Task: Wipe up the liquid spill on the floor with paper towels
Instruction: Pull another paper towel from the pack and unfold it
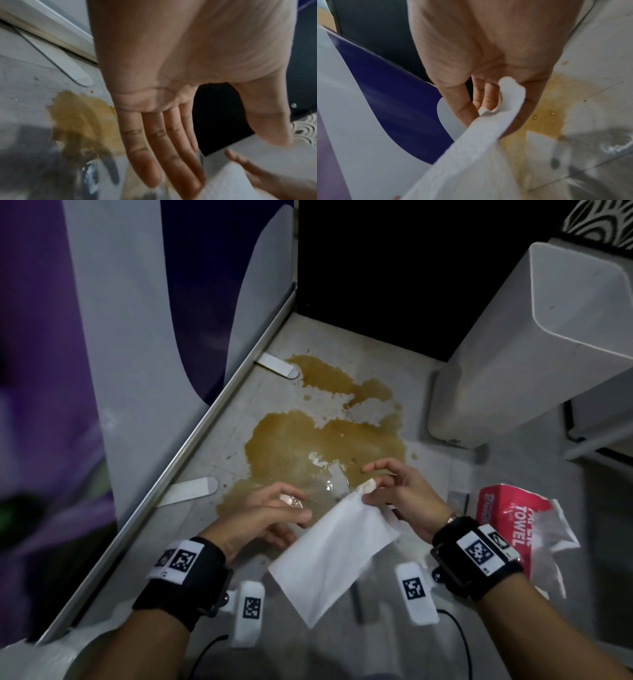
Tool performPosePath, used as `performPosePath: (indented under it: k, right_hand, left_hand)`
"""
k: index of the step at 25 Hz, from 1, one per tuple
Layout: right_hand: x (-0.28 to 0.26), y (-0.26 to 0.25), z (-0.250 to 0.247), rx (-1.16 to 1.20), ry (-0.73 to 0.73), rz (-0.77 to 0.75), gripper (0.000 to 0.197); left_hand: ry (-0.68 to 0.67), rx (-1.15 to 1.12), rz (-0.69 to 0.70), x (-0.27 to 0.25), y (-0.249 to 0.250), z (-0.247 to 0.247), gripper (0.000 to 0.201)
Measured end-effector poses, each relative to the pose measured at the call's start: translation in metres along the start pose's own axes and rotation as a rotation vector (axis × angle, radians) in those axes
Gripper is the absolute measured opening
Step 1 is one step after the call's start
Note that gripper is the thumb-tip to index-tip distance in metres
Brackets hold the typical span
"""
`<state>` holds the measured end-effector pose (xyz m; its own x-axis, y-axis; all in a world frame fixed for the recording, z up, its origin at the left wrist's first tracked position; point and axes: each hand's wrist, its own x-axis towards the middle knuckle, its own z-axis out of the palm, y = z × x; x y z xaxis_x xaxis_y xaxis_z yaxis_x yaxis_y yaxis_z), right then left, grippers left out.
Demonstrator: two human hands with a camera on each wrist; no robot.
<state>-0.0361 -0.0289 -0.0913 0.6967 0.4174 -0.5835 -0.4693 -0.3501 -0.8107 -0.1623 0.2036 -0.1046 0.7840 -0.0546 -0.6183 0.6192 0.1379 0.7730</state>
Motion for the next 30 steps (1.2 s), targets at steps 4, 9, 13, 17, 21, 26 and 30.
performPosePath:
  k: [4,9,13,17,21,26,30]
  right_hand:
    - [0.004,-0.002,0.013,-0.012,-0.052,-0.022,0.045]
    - [-0.014,0.038,0.02,0.171,-0.012,0.158,0.083]
    - [-0.027,0.072,0.03,0.314,0.0,0.2,0.082]
    - [-0.031,0.081,0.032,0.268,0.1,0.015,0.068]
    - [-0.031,0.082,0.028,0.078,0.116,-0.075,0.033]
    - [-0.032,0.083,0.018,-0.132,0.088,-0.149,0.049]
    - [-0.036,0.086,0.012,-0.352,-0.046,-0.094,0.02]
  left_hand:
    - [-0.09,0.134,-0.068,0.015,-0.01,0.028,0.025]
    - [0.152,-0.013,0.003,0.017,-0.025,0.041,0.012]
    - [0.23,-0.097,0.012,0.013,-0.034,0.046,0.033]
    - [0.318,-0.033,0.06,0.014,-0.044,0.046,0.052]
    - [0.203,-0.028,0.047,0.007,-0.034,0.051,0.031]
    - [0.248,0.366,0.035,0.015,-0.034,0.051,0.022]
    - [0.244,0.342,0.079,0.02,-0.043,0.049,0.011]
